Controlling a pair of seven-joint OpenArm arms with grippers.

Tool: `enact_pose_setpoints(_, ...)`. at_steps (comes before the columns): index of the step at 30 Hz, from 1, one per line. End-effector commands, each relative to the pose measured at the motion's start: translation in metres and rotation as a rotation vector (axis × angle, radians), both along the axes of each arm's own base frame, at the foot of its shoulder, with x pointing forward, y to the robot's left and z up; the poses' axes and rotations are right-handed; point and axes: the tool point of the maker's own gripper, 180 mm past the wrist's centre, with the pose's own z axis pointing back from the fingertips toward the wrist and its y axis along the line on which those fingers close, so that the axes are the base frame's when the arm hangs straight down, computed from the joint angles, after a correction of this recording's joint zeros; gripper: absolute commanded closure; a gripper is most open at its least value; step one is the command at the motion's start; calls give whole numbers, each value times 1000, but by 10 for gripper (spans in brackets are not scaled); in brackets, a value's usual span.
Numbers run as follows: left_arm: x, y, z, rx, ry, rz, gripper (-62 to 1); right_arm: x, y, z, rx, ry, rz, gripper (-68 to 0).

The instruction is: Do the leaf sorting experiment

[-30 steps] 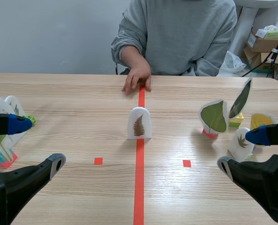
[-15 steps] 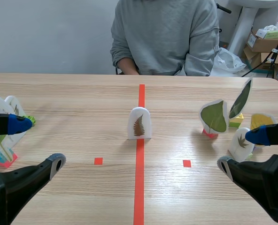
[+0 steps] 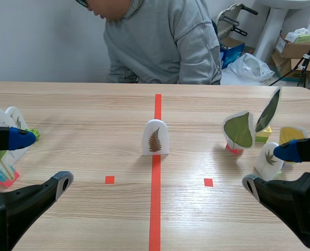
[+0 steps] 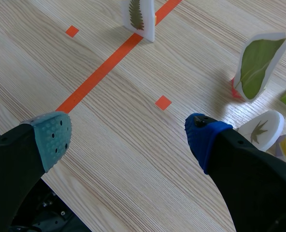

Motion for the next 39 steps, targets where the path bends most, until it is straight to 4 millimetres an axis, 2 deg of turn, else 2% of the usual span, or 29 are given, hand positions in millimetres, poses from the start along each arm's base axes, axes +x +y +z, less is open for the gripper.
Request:
enact_pose_setpoints(1,2,0,5,-21,-15,6,-572,4,0,6,9,-26,7,-481)
enact_pose_setpoints(7,6,1,6,-6,-24,7,-572,4,0,6,10,-26,7,-481)
enact_pose_setpoints(11,17,6,2,44,-35,6,-572,4,0,6,9,-26,7,-481)
enact_pose_setpoints(16,42,13,-25,84,-23,13,-572,4,0,6,9,-26,7,-481)
enact_pose_setpoints(21,70,9,-63,83,23,-12,-572,4,0,6,9,-26,7,-481)
enact_pose_setpoints(31,139,-22,-114,127,62,-81,-572,4,-1,5,-4,-24,7,-481)
enact_pose_setpoints(36,166,-49,-128,125,88,-97,-572,4,-2,4,-15,-24,7,-481)
enact_pose_setpoints(39,174,-69,-133,108,103,-116,-572,4,-2,4,-15,-24,7,-481)
